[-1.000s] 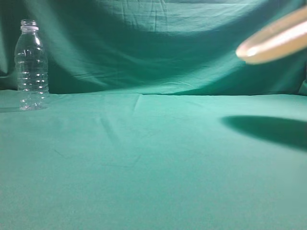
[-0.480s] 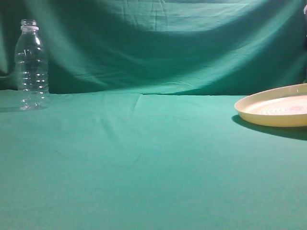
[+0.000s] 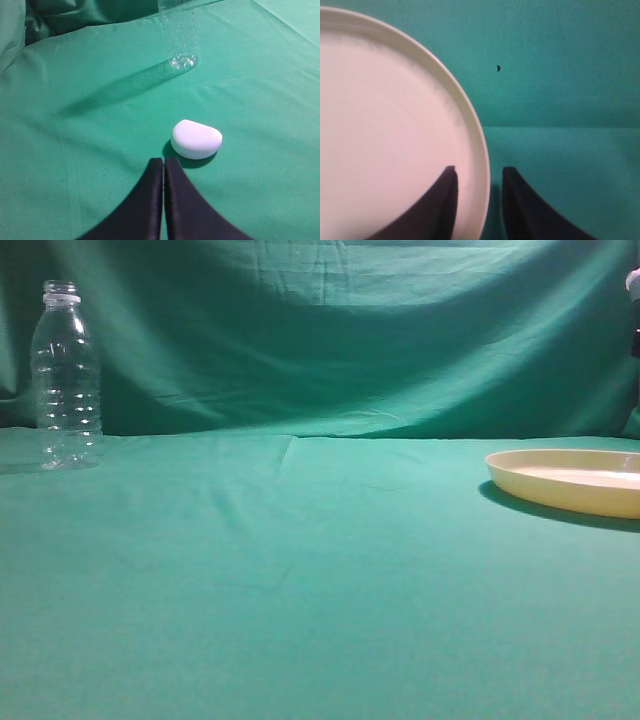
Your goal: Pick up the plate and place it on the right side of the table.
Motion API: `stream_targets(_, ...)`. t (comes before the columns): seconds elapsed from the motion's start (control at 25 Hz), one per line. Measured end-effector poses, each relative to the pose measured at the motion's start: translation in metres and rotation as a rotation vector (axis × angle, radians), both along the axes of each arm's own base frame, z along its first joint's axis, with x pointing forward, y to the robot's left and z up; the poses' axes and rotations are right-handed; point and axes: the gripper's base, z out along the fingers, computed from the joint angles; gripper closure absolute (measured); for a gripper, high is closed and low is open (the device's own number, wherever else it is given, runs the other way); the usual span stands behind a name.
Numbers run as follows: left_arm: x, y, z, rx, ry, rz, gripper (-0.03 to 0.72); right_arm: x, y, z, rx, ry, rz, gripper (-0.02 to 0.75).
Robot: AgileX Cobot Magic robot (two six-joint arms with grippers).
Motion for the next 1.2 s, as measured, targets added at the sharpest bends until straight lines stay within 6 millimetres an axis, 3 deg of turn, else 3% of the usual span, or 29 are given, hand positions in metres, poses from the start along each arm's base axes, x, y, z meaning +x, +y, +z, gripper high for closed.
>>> stream_targets(0.16, 0.0, 0.0, 0.0, 0.0, 0.0, 0.0, 0.688, 0.005, 0.0, 0.017, -0.003, 0.026, -0.003, 0.331)
stream_targets(0.32, 0.0, 0.0, 0.0, 0.0, 0.0, 0.0, 0.688, 0.008, 0.0, 0.066, 0.002, -0.029, -0.011, 0.335)
stream_targets(0.36, 0.0, 0.0, 0.0, 0.0, 0.0, 0.0, 0.688, 0.005, 0.001, 0.086, 0.012, -0.065, -0.013, 0.445)
stream_targets(0.44, 0.0, 0.0, 0.0, 0.0, 0.0, 0.0, 0.688, -0.005, 0.004, 0.117, 0.042, -0.138, -0.008, 0.583)
stream_targets(0.56, 0.0, 0.0, 0.0, 0.0, 0.0, 0.0, 0.688, -0.034, 0.01, 0.164, 0.094, -0.259, 0.026, 0.738)
stream_targets(0.72, 0.0, 0.0, 0.0, 0.0, 0.0, 0.0, 0.688, -0.086, 0.018, 0.221, 0.144, -0.439, 0.114, 0.738)
stream_targets(0.84, 0.0, 0.0, 0.0, 0.0, 0.0, 0.0, 0.688, -0.129, 0.023, 0.249, 0.161, -0.571, 0.168, 0.738)
stream_targets(1.0, 0.0, 0.0, 0.0, 0.0, 0.0, 0.0, 0.688, -0.189, 0.024, 0.253, 0.152, -0.719, 0.178, 0.738)
stream_targets(1.2, 0.0, 0.0, 0.0, 0.0, 0.0, 0.0, 0.688, -0.251, 0.024, 0.228, 0.142, -0.83, 0.175, 0.738)
